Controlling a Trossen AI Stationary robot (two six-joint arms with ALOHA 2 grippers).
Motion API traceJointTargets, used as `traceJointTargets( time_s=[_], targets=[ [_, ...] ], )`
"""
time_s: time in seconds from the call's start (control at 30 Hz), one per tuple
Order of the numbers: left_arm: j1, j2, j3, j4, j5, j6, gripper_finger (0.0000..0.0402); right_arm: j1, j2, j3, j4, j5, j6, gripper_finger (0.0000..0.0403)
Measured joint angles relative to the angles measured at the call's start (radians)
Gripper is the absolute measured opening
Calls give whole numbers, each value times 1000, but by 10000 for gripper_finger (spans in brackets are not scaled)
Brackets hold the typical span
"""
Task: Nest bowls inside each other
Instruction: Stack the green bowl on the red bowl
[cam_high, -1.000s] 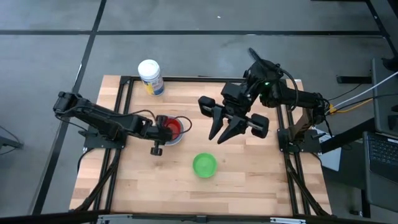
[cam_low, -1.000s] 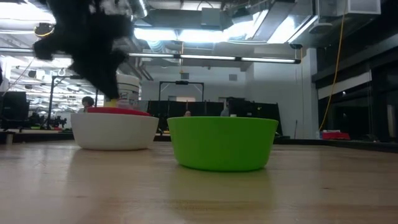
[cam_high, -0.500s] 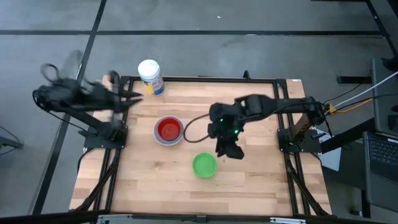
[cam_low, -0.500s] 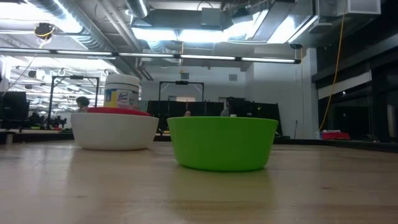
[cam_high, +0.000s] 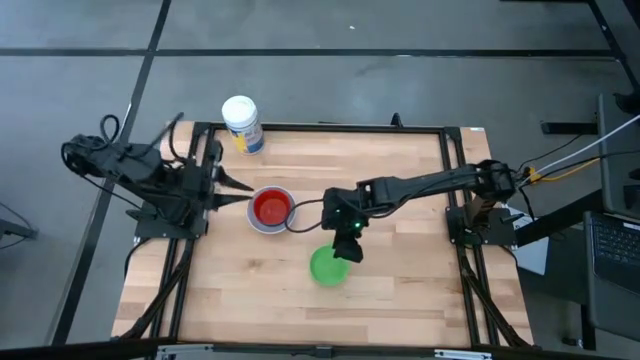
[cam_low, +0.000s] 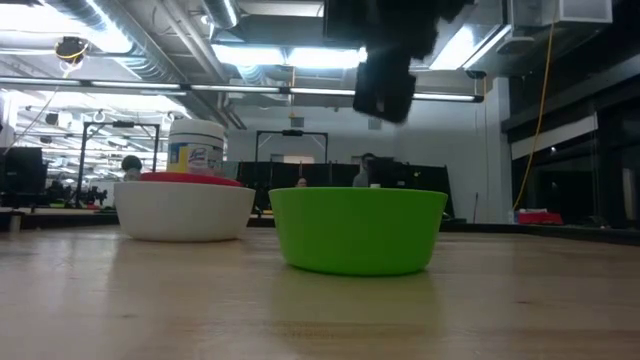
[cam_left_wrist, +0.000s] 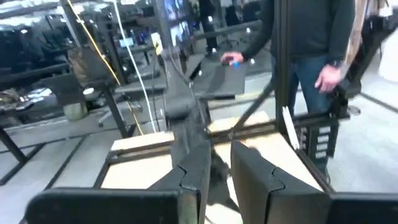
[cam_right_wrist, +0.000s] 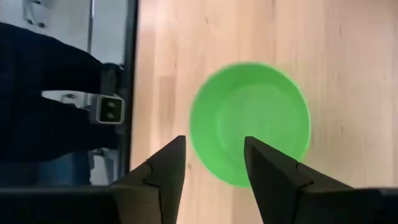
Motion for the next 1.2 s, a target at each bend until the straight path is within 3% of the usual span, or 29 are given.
traceJointTargets(
  time_s=[0.07, 0.17, 0.3, 0.43, 0.67, 0.77, 0.97, 1.2],
  targets=[
    [0, 10, 35, -29, -5, -10, 60, -7, 11, -20, 16, -10, 8, 173],
    [0, 23, 57, -251, -21, -114, 56, -16, 8, -22, 28, -27, 22, 180],
    [0, 30, -43, -480, 54, -334, 48, -47, -53, -20, 25, -31, 27, 179],
    [-27, -9, -265, -325, 217, -487, 39, -75, -182, -20, 88, -39, 48, 168],
    [-37, -1, -571, 189, 299, -576, 38, -94, -488, -18, 371, 18, 140, 155],
    [6, 74, -643, 286, 364, -591, 46, -95, -587, -17, 389, 90, 161, 156],
    [146, 329, -603, 395, 560, -501, 66, -70, -646, -17, 372, 119, 202, 169],
    [267, 608, -372, 333, 647, -331, 97, -53, -652, -17, 343, 87, 200, 166]
  ],
)
